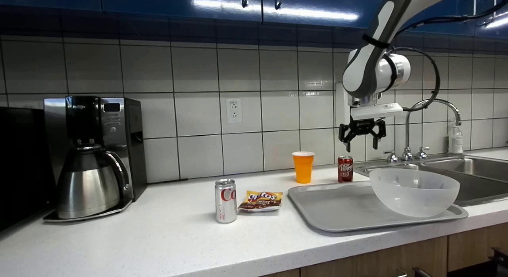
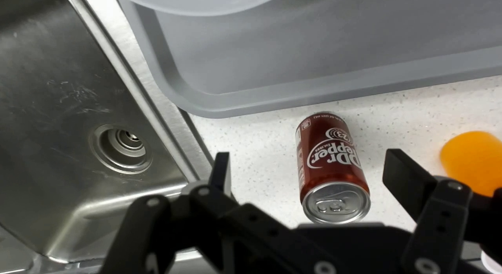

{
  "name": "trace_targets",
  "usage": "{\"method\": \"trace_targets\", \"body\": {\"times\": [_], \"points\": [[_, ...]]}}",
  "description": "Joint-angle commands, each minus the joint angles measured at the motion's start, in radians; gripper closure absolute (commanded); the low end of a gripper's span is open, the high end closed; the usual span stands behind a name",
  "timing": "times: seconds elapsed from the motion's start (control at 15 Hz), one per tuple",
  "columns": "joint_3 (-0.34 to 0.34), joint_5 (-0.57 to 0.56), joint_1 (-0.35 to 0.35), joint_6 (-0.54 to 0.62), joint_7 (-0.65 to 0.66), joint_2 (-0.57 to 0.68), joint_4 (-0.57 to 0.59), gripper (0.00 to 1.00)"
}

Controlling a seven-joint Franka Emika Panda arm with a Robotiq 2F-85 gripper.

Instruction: Put the two cans on the grey tray

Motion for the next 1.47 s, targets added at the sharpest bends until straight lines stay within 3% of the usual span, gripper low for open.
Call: {"method": "trace_targets", "body": {"times": [0.0,1.0,1.4], "points": [[-0.045,-0.038,0.05,-0.051,0.055,0.082,0.099,0.0],[-0.104,0.001,0.139,-0.209,0.037,0.312,0.346,0.0],[-0.054,0.127,0.096,-0.276,-0.046,0.367,0.427,0.0]]}}
